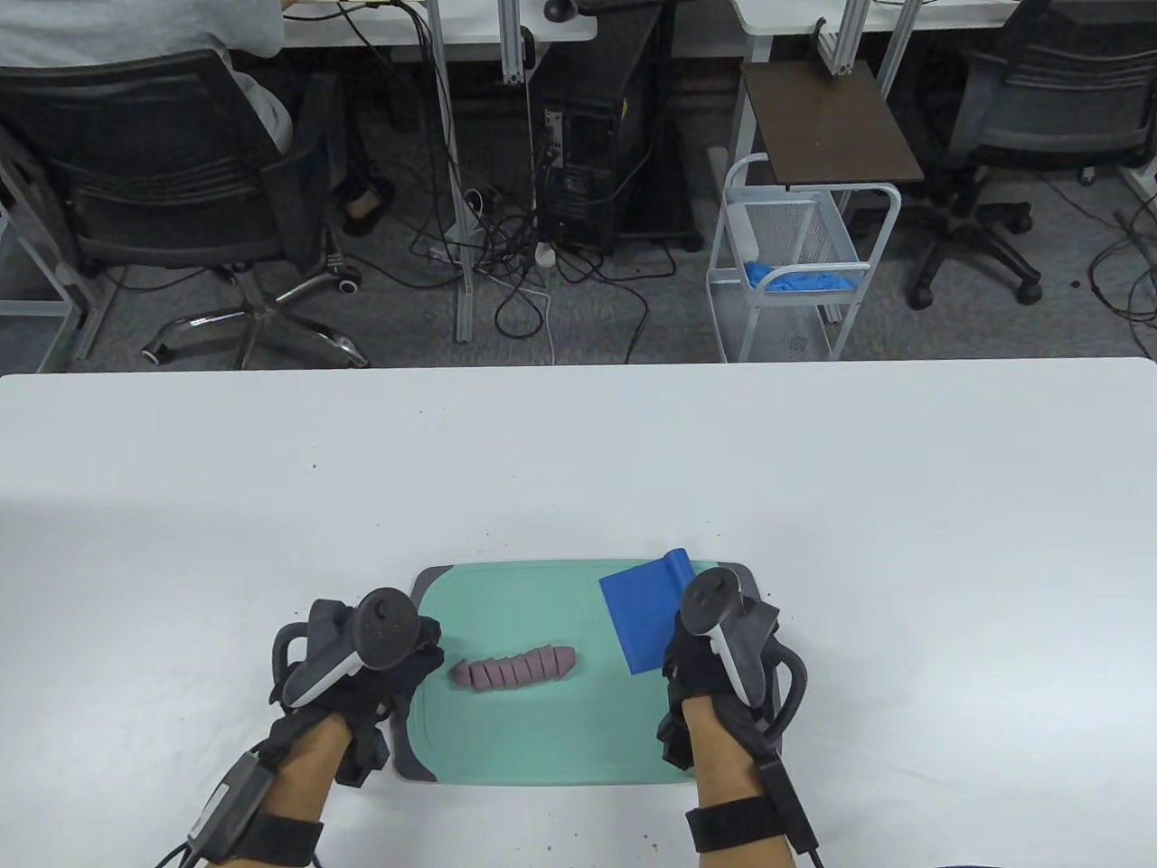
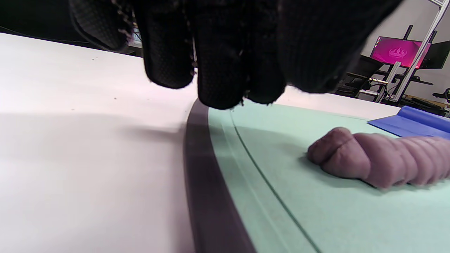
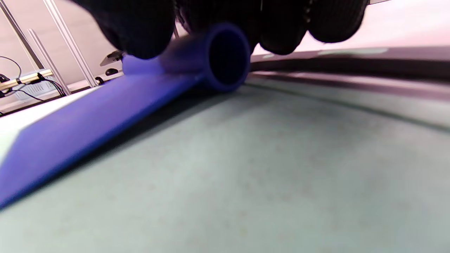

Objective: Slice plasticine roll into thin flakes

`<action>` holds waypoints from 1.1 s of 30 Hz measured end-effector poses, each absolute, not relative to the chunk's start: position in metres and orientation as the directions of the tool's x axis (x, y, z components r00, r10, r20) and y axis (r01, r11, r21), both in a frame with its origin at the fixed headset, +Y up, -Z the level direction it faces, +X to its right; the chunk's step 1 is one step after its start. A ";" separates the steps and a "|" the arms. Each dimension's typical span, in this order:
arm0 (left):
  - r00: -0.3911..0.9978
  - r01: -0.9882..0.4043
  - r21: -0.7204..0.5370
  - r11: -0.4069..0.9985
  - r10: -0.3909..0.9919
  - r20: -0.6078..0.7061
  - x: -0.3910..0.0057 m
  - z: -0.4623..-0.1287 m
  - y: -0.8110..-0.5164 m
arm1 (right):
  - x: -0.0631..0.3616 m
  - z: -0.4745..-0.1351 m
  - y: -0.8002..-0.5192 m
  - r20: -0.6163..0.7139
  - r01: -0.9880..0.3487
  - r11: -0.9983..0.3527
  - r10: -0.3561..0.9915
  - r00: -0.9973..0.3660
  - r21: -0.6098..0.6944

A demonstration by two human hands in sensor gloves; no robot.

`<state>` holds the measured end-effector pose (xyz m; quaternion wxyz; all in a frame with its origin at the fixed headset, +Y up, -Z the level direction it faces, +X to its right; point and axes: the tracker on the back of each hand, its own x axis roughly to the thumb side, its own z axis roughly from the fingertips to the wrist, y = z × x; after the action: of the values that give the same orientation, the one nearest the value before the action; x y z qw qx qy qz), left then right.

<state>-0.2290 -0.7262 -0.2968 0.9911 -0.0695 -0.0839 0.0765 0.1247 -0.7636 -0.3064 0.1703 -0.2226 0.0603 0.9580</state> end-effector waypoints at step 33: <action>0.965 -0.138 -0.183 0.974 0.174 0.199 -0.237 -0.229 -0.704 | 0.116 -0.240 -0.728 0.075 -0.252 -0.947 0.271 -0.960 0.199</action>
<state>-0.2370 -0.7043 -0.2293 0.9876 -0.0839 -0.1072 0.0788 0.1158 -0.7277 -0.2397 0.1327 0.0509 0.0944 0.9853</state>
